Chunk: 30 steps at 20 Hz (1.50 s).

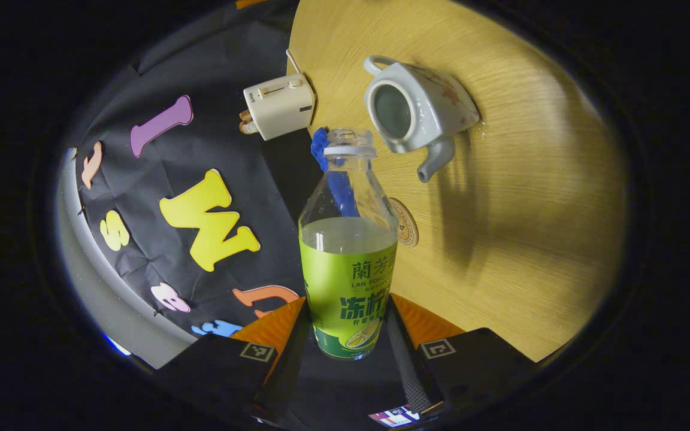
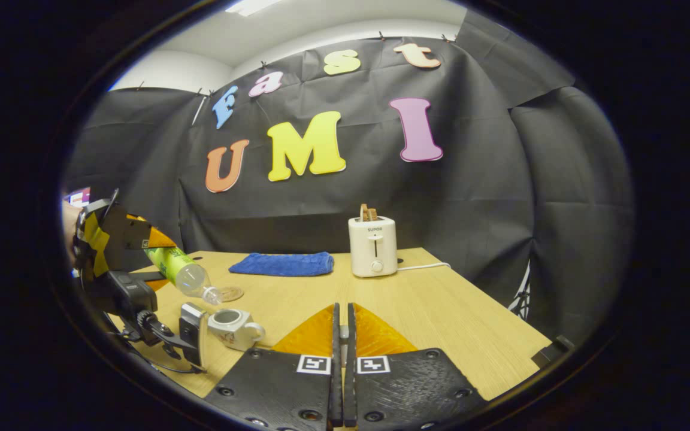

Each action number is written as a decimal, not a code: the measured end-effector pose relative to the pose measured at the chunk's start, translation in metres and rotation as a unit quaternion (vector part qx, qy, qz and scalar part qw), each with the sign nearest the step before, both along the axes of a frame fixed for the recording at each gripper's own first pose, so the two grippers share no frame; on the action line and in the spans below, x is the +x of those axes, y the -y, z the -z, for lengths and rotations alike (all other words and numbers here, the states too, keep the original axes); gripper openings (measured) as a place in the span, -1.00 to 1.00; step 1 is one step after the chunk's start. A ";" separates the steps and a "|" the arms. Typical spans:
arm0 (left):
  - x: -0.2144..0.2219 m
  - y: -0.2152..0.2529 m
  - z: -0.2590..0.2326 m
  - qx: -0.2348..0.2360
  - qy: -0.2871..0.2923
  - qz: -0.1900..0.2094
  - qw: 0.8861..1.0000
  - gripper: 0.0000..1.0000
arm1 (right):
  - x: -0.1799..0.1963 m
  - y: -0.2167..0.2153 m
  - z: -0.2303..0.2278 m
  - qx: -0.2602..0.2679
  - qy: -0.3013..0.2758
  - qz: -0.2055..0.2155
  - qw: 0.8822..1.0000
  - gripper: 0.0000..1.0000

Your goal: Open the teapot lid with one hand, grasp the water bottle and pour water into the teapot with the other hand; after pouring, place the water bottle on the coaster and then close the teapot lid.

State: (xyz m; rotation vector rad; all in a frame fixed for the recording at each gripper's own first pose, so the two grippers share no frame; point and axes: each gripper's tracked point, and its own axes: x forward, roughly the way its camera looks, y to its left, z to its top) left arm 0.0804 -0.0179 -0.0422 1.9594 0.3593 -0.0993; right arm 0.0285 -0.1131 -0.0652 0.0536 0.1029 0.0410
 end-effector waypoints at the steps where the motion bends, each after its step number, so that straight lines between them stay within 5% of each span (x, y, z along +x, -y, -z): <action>1: 0.001 0.000 0.000 0.005 0.000 0.001 1.000 0.47 | 0.000 0.001 0.000 0.001 0.001 0.000 1.000 -0.97; 17: 0.004 0.022 -0.035 0.132 0.042 0.050 0.989 0.46 | -0.006 0.008 -0.004 0.012 0.005 -0.001 1.000 -0.98; 30: 0.011 0.030 -0.045 0.154 0.055 0.067 0.984 0.46 | -0.005 0.010 -0.003 0.014 0.004 0.001 1.000 -0.97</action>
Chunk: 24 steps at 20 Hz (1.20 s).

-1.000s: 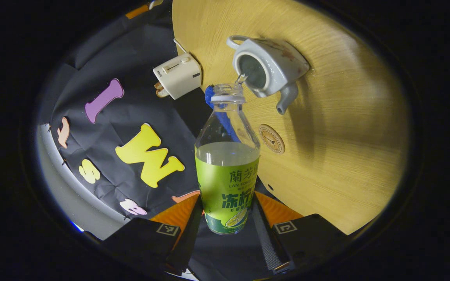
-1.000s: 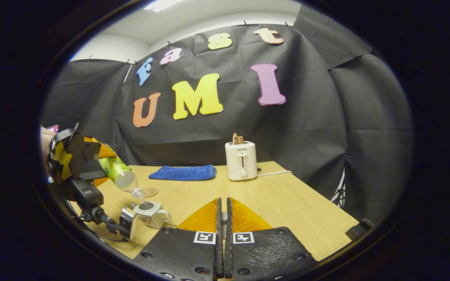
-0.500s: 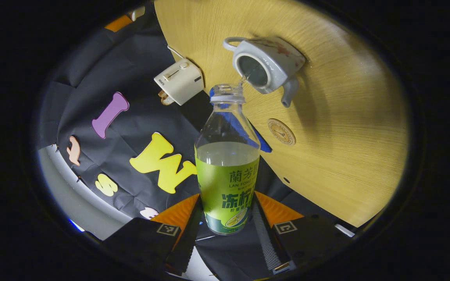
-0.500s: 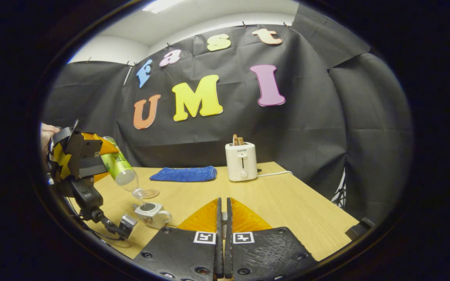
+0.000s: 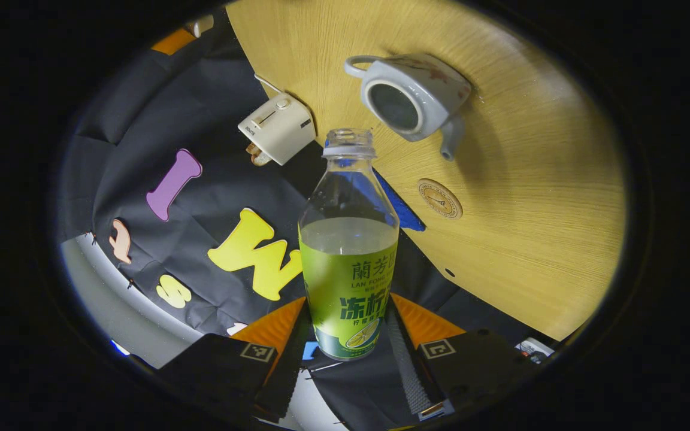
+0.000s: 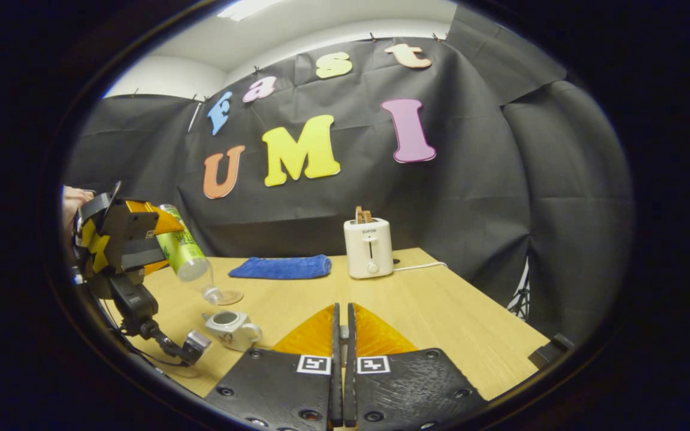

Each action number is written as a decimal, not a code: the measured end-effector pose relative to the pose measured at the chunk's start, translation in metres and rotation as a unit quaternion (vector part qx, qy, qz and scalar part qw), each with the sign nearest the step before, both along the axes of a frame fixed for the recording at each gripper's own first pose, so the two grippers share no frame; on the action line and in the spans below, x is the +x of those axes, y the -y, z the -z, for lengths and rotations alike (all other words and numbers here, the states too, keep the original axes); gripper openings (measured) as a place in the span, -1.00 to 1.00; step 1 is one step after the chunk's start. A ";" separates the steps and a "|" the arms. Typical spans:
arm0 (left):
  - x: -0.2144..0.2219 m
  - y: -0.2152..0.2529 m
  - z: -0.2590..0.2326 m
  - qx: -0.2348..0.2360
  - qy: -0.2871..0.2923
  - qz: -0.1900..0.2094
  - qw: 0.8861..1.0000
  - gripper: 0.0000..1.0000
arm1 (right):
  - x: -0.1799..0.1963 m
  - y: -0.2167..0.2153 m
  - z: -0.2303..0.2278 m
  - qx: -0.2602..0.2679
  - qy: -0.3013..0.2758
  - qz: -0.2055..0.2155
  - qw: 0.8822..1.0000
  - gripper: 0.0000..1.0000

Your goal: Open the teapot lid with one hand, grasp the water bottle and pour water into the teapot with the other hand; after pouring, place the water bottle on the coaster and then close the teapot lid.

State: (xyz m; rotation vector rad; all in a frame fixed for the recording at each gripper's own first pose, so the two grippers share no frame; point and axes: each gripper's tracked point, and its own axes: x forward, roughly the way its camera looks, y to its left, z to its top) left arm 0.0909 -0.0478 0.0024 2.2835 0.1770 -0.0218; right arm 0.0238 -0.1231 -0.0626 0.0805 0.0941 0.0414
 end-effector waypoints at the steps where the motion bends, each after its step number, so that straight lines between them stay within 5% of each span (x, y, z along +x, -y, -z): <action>1: 0.001 0.000 0.000 -0.003 0.000 0.001 1.000 0.46 | 0.000 0.000 0.000 -0.001 -0.001 0.000 1.000 -0.98; 6: 0.001 -0.006 0.010 -0.038 -0.014 -0.006 0.999 0.46 | 0.000 0.000 -0.001 -0.002 0.001 0.003 1.000 -0.98; 9: -0.001 -0.022 0.033 -0.123 -0.057 -0.036 0.990 0.46 | -0.001 0.001 -0.003 0.000 0.001 0.007 1.000 -0.97; 12: -0.012 -0.032 0.059 -0.233 -0.101 -0.074 0.964 0.46 | -0.002 0.001 -0.004 0.001 0.000 0.012 1.000 -0.97; 15: -0.021 -0.039 0.073 -0.344 -0.124 -0.101 0.925 0.47 | -0.002 -0.005 -0.008 0.005 -0.001 0.012 1.000 -0.97; 17: -0.027 -0.044 0.081 -0.443 -0.136 -0.115 0.879 0.46 | -0.003 -0.008 -0.011 0.002 0.000 0.012 1.000 -0.97; 22: -0.035 -0.049 0.087 -0.669 -0.115 -0.134 0.722 0.48 | -0.002 -0.026 -0.019 -0.003 0.003 0.004 1.000 -0.98; 24: -0.038 -0.047 0.095 -0.738 -0.113 -0.138 0.651 0.47 | -0.001 -0.034 -0.020 -0.006 0.002 -0.002 1.000 -0.98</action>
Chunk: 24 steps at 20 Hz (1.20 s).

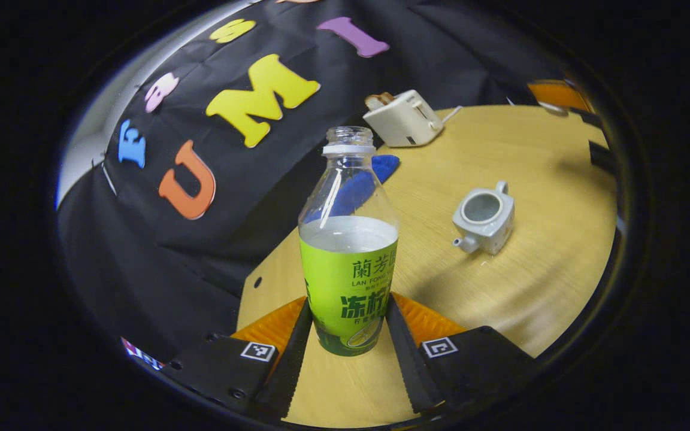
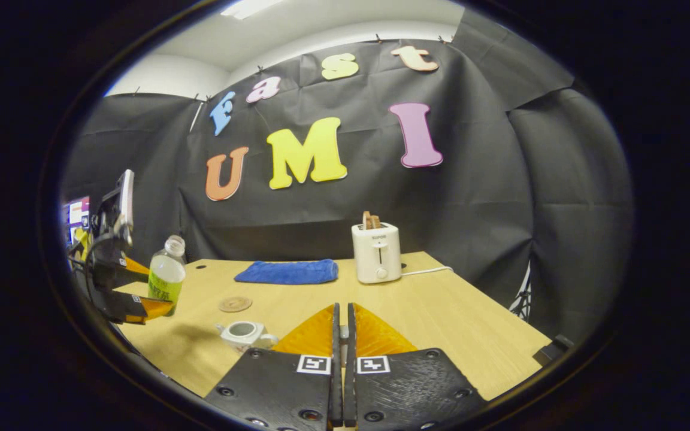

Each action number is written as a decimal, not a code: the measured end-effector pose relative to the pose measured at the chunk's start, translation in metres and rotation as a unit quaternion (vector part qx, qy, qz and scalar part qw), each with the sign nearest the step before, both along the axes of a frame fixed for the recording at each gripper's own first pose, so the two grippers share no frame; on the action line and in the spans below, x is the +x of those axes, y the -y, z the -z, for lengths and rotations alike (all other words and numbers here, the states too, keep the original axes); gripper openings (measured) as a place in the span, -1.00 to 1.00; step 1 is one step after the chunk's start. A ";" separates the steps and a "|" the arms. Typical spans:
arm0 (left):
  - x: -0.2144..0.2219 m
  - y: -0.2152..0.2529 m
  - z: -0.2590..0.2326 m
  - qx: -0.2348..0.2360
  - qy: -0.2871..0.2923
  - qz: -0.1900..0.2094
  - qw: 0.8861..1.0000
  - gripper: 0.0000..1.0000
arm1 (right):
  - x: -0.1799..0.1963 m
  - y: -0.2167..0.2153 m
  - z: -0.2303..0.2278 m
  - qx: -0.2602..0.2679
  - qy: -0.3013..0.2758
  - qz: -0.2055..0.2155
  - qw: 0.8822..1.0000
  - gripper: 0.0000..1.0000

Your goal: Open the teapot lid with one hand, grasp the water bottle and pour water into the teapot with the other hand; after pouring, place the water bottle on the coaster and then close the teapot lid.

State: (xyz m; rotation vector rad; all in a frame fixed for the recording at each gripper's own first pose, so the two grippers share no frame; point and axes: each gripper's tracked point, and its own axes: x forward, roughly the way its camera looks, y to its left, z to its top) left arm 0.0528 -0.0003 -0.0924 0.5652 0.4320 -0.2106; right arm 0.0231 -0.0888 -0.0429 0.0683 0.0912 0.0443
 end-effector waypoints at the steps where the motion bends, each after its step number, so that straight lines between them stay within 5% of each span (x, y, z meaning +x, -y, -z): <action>1: -0.002 0.000 0.002 -0.048 -0.002 -0.009 0.999 0.47 | 0.000 -0.003 -0.001 -0.003 0.001 -0.001 1.000 -0.98; 5: 0.007 0.005 -0.009 -0.199 0.016 -0.046 0.979 0.48 | -0.002 -0.019 -0.003 -0.004 -0.001 -0.013 1.000 -1.00; 11: 0.069 0.007 -0.025 -0.319 0.041 -0.069 0.944 0.48 | -0.003 -0.027 -0.007 -0.020 0.000 -0.013 1.000 -0.98; 16: 0.119 0.010 -0.025 -0.339 0.065 -0.071 0.936 0.48 | 0.003 -0.023 -0.003 -0.027 -0.006 -0.004 1.000 -0.97; 24: 0.170 0.027 0.014 -0.318 0.035 -0.065 0.945 0.48 | 0.020 -0.015 0.011 -0.035 -0.026 0.010 0.999 -0.97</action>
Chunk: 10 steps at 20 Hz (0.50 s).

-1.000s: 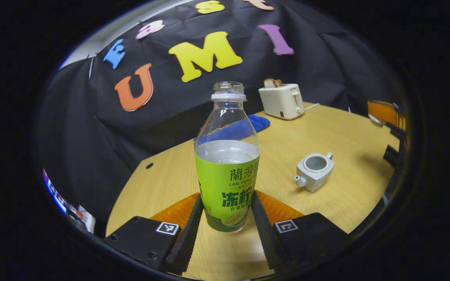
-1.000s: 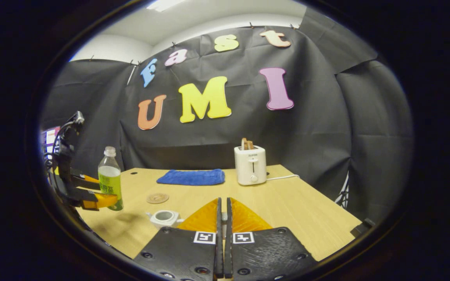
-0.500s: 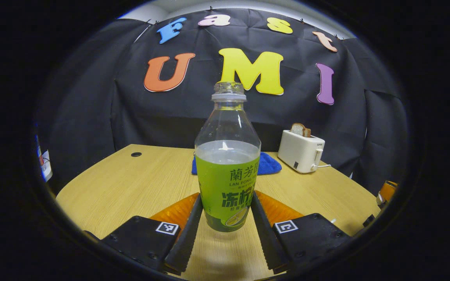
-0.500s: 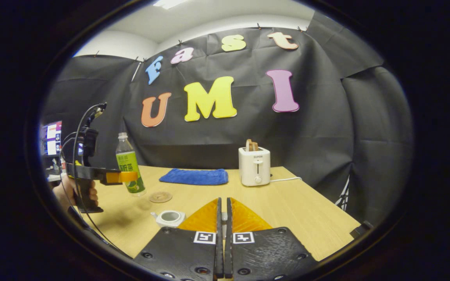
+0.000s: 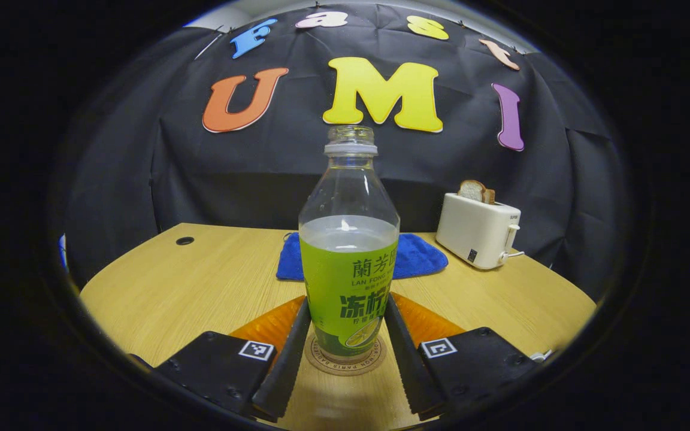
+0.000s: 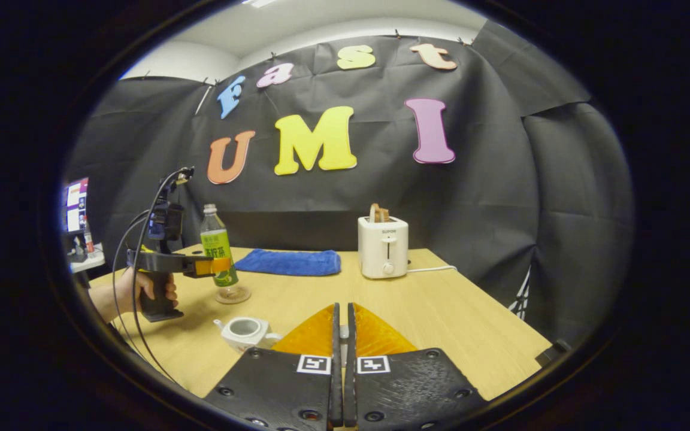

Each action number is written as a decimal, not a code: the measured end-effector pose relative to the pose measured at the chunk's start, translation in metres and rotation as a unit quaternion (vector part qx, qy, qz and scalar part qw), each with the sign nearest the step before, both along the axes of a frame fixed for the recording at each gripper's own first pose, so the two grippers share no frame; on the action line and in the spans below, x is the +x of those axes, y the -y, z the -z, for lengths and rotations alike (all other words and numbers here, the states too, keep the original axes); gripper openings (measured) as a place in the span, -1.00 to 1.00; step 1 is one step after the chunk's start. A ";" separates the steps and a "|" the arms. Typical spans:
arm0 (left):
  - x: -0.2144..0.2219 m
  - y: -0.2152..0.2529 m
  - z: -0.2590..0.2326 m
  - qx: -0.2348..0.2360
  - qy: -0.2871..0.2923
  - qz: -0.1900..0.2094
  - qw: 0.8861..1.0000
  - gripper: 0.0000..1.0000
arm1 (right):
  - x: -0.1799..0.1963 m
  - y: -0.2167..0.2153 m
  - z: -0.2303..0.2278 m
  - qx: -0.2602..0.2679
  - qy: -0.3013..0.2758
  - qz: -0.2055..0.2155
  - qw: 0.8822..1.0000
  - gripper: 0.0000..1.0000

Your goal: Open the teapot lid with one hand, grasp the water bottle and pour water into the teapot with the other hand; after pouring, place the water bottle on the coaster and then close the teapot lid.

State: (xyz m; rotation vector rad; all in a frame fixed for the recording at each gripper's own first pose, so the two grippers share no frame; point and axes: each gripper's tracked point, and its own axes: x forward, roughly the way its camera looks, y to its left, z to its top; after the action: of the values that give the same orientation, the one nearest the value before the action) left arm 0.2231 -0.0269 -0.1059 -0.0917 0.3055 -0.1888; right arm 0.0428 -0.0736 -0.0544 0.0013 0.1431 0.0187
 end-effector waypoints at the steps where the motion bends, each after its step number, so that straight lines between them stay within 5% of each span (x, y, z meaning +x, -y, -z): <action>1: 0.002 0.002 0.006 -0.001 -0.008 0.000 1.000 0.48 | 0.001 0.000 0.001 0.000 -0.002 0.000 1.000 -0.98; 7: 0.002 0.006 0.016 -0.001 -0.025 0.006 1.000 0.58 | 0.005 -0.006 0.010 0.003 -0.011 -0.007 1.000 -0.98; 8: 0.000 0.003 0.019 0.003 -0.032 0.001 0.999 0.65 | 0.004 -0.007 0.010 0.002 -0.011 -0.008 1.000 -0.98; 9: 0.001 0.003 0.018 -0.001 -0.032 0.000 0.999 1.00 | 0.004 -0.008 0.009 0.002 -0.010 -0.009 1.000 -0.97; 10: -0.001 0.004 0.014 -0.007 -0.027 0.000 1.000 1.00 | 0.003 -0.010 0.008 0.002 -0.008 -0.010 1.000 -0.97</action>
State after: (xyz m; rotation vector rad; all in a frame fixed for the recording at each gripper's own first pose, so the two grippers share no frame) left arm 0.2225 -0.0305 -0.1195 -0.1114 0.3586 -0.1891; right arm 0.0461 -0.0639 -0.0627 0.0033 0.1596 0.0391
